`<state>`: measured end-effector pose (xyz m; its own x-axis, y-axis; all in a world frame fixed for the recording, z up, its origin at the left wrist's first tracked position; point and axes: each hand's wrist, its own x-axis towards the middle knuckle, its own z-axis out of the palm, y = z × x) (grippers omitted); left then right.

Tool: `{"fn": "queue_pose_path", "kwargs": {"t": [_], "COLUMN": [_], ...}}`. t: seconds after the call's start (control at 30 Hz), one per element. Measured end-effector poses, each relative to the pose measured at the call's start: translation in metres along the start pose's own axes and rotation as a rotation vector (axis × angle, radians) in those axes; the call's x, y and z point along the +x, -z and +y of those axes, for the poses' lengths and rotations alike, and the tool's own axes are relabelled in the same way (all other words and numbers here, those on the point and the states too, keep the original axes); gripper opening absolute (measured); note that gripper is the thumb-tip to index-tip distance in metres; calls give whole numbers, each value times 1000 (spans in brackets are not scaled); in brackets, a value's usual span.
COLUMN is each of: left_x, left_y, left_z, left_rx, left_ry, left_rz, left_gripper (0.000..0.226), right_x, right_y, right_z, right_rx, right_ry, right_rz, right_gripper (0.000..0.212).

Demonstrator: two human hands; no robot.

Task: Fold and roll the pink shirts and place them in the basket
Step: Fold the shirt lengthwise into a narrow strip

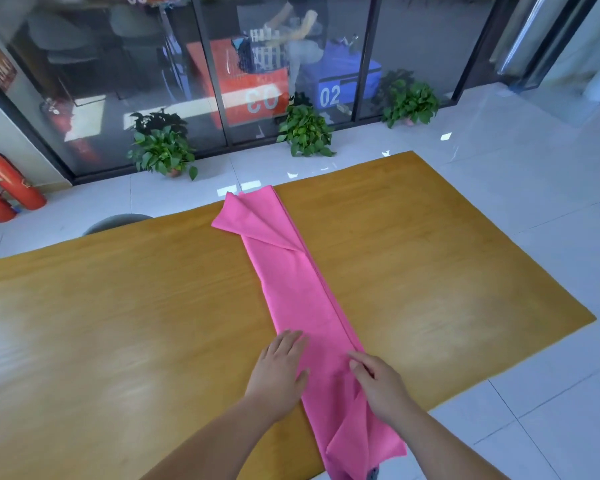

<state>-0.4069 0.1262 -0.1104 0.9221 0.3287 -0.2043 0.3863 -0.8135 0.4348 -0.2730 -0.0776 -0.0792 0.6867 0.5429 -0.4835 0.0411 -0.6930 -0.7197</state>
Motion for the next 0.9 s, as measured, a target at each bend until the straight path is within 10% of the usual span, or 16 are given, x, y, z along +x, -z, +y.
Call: {"fn": "queue_pose_path", "kwargs": {"t": [0.33,0.53,0.7,0.9], "left_x": [-93,-105,-102,-107], "left_y": [-32,-54,-72,-95], "left_z": [12,55,116,179], "left_rx": [-7,26,-25,-257], "left_ry": [-135,-19,217,78], "left_rz": [-1,22,122,103], "left_gripper": [54,61,16,20], "right_x": [-64,-73,-79,-68], "right_y": [-11,0,25,39], "right_z": [24,51,68,90], "right_rx": [161,98,14,114], "right_ry": [-111,-45,39,98], "right_rz": [229,95,-84,-186], "right_gripper": [29,32,53,58]}}
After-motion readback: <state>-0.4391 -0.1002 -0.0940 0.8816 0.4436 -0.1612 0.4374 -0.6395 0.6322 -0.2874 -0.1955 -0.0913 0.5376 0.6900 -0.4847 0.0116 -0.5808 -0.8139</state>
